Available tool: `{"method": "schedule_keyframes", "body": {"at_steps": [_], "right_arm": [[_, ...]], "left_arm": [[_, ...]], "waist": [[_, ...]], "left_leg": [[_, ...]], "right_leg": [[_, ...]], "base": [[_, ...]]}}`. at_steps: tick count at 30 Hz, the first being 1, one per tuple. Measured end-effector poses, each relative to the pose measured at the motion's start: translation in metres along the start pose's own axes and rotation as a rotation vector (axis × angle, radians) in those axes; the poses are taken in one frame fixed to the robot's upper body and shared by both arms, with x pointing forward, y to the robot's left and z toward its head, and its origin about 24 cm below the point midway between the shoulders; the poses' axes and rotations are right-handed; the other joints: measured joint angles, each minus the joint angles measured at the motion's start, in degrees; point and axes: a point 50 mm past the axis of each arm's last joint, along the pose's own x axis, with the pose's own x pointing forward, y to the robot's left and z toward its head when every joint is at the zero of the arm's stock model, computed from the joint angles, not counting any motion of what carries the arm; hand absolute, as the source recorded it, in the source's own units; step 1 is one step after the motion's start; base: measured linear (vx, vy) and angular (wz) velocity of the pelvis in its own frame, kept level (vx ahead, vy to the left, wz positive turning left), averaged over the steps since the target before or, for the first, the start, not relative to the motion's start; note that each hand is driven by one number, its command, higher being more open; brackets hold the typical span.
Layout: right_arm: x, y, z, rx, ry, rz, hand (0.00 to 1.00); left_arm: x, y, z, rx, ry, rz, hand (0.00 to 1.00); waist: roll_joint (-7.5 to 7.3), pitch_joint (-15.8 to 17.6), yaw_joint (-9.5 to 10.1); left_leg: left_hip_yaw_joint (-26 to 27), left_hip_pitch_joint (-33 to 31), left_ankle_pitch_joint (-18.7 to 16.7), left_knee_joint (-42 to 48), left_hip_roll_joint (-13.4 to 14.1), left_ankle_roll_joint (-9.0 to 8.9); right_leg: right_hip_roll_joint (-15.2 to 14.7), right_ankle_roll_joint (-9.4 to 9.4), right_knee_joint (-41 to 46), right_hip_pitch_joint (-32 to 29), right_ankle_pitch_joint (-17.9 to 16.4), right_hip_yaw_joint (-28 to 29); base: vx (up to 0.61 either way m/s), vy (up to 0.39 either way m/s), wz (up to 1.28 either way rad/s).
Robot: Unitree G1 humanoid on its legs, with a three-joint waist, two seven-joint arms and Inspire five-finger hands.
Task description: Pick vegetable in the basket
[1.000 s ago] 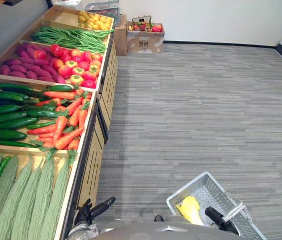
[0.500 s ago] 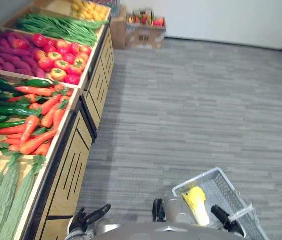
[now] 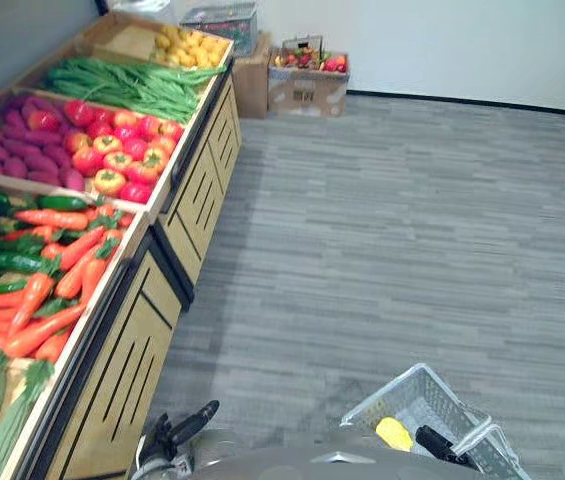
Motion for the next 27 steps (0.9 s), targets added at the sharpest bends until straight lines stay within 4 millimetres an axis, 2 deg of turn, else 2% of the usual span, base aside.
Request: {"method": "schedule_keyframes", "body": {"at_steps": [1,2,3,4,5,6,7,9,11,12,13,14,15,17,19,20,21,23,27], "right_arm": [[0.0,0.001,0.0,-0.006,0.004,0.003,0.0],[0.0,0.001,0.0,-0.006,0.005,0.005,0.0],[0.0,0.001,-0.001,-0.003,0.014,0.006,0.0],[0.001,0.002,-0.002,0.0,0.023,0.008,0.0],[0.001,0.003,-0.002,0.001,0.024,0.011,0.0],[0.0,0.0,-0.004,0.004,0.025,0.002,0.0],[-0.002,0.005,-0.012,0.008,0.046,0.01,0.0],[-0.002,0.012,-0.015,0.018,0.047,0.027,0.0],[-0.001,0.013,-0.011,0.024,0.03,0.027,0.0],[-0.001,0.013,-0.008,0.031,0.017,0.026,0.0],[-0.001,0.013,-0.006,0.032,0.008,0.029,0.0],[-0.001,0.015,-0.004,0.014,-0.005,0.043,0.0],[0.0,0.017,-0.002,0.006,-0.009,0.05,0.0],[0.0,0.021,-0.001,-0.012,-0.012,0.064,0.0],[0.001,0.023,0.004,-0.013,-0.026,0.068,0.0],[0.002,0.024,0.007,-0.015,-0.031,0.071,0.0],[0.002,0.025,0.009,-0.021,-0.036,0.074,0.0],[0.003,0.018,0.012,-0.03,-0.041,0.056,0.0],[0.003,0.018,0.01,-0.035,-0.03,0.058,0.0]], "left_arm": [[-0.001,0.001,-0.001,-0.022,0.003,0.006,1.0],[0.0,0.0,-0.001,-0.032,-0.001,0.006,1.0],[0.0,-0.002,0.001,-0.045,-0.013,0.002,1.0],[0.0,-0.002,0.003,-0.041,-0.022,-0.002,1.0],[0.0,-0.003,0.004,-0.041,-0.026,-0.005,1.0],[0.0,-0.004,0.003,-0.036,-0.024,-0.007,1.0],[0.001,0.0,0.005,-0.032,-0.024,0.001,1.0],[0.005,0.005,0.021,-0.012,-0.072,0.008,1.0],[0.006,0.001,0.024,-0.017,-0.074,0.003,1.0],[0.006,0.0,0.02,-0.014,-0.059,-0.002,1.0],[0.005,-0.002,0.014,-0.017,-0.04,-0.007,1.0],[0.003,-0.002,0.008,-0.018,-0.023,-0.004,1.0],[0.003,-0.001,0.006,-0.014,-0.018,-0.001,1.0],[0.003,0.0,0.007,0.026,-0.019,-0.01,1.0],[0.004,0.001,0.009,0.049,-0.027,-0.014,1.0],[0.003,0.001,0.009,0.05,-0.026,-0.015,1.0],[0.003,0.0,0.008,0.054,-0.023,-0.017,1.0],[0.003,-0.002,0.007,0.06,-0.021,-0.024,1.0],[0.003,0.0,0.009,0.065,-0.026,-0.019,1.0]], "waist": [[-0.43,0.04,0.43],[-0.61,0.08,0.82],[-0.85,0.19,1.35],[-0.9,0.23,1.43],[-0.77,0.27,1.34],[0.01,0.0,1.4],[-1.39,-0.48,1.96],[-4.49,-0.87,1.55],[-4.03,-0.48,2.31],[-3.37,-0.09,2.82],[-2.75,0.14,2.98],[-2.46,0.12,2.93],[-2.03,0.18,2.95],[-3.07,-0.96,2.97],[-2.48,-1.35,3.0],[-2.74,-1.13,2.98],[-2.65,-1.13,2.8],[-1.74,-1.06,2.75],[-2.67,-1.18,2.96]], "left_leg": [[1.49,-2.26,-2.93,0.24,-2.39,0.67],[2.2,-3.39,-4.29,-0.25,-3.82,1.22],[3.38,-5.73,-5.73,-4.03,-6.86,2.0],[3.67,-7.67,-5.69,-11.18,-9.76,2.33],[3.66,-8.48,-4.37,-15.72,-10.97,2.91],[3.15,-9.23,4.31,-27.2,-13.18,5.04],[3.43,-8.3,6.8,-29.51,-15.47,7.27],[3.34,-7.94,8.13,-33.13,-17.98,8.5],[3.38,-7.26,8.57,-34.64,-18.31,9.18],[3.78,-4.91,8.79,-36.67,-18.26,9.47],[4.03,-3.06,9.05,-38.09,-18.22,9.68],[4.59,-0.93,9.14,-39.47,-18.27,9.59],[5.08,-0.3,9.18,-39.92,-18.4,9.52],[5.58,0.36,9.68,-41.13,-19.1,8.54],[6.23,-0.21,11.27,-43.2,-19.31,8.01],[6.53,-0.36,11.75,-43.84,-19.54,7.97],[6.84,-0.94,12.47,-44.42,-20.08,8.06],[6.64,-1.27,12.84,-44.86,-20.17,8.15],[6.32,-4.35,11.88,-42.4,-20.05,8.73]], "right_leg": [[-0.59,0.39,-2.21,2.48,0.33,1.22],[-1.17,0.67,-3.16,3.76,0.5,1.57],[-2.24,1.22,-4.58,5.78,0.81,2.44],[-3.13,1.58,-5.12,6.96,0.92,2.82],[-3.35,2.16,-5.47,7.54,0.95,2.86],[-3.0,3.76,-6.61,9.0,0.82,2.94],[-4.86,5.32,-7.74,9.77,0.2,3.53],[-6.54,7.22,-9.64,9.63,2.41,2.98],[-6.75,7.42,-10.52,9.71,5.53,3.23],[-6.76,7.46,-9.49,10.0,7.14,4.02],[-6.82,7.28,-8.55,10.23,7.34,4.7],[-7.16,6.51,-9.27,10.88,6.43,4.84],[-7.51,6.5,-10.05,10.65,6.49,4.89],[-8.3,7.29,-11.67,10.21,6.57,6.03],[-8.57,8.09,-12.77,8.79,6.0,6.36],[-8.87,8.64,-13.06,8.35,5.43,6.38],[-9.41,8.38,-13.35,7.57,4.11,6.38],[-9.37,8.6,-12.74,6.69,3.86,6.2],[-9.43,9.25,-12.5,4.85,3.5,6.17]], "base": [[0.32,-0.002,-0.29],[0.31,0.055,-0.38],[0.37,0.126,-0.41],[0.31,0.114,-0.38],[0.28,0.133,-0.31],[0.3,0.139,-0.28],[0.37,0.154,-0.13],[0.34,0.141,0.28],[0.24,0.155,0.13],[0.16,0.106,-0.12],[0.13,0.071,-0.2],[0.06,0.02,-0.2],[0.0,-0.037,-0.21],[-0.05,-0.106,-0.23],[-0.08,-0.091,-0.27],[-0.12,-0.081,-0.25],[-0.13,-0.056,-0.09],[-0.1,-0.013,0.03],[-0.04,0.056,0.05]]}}
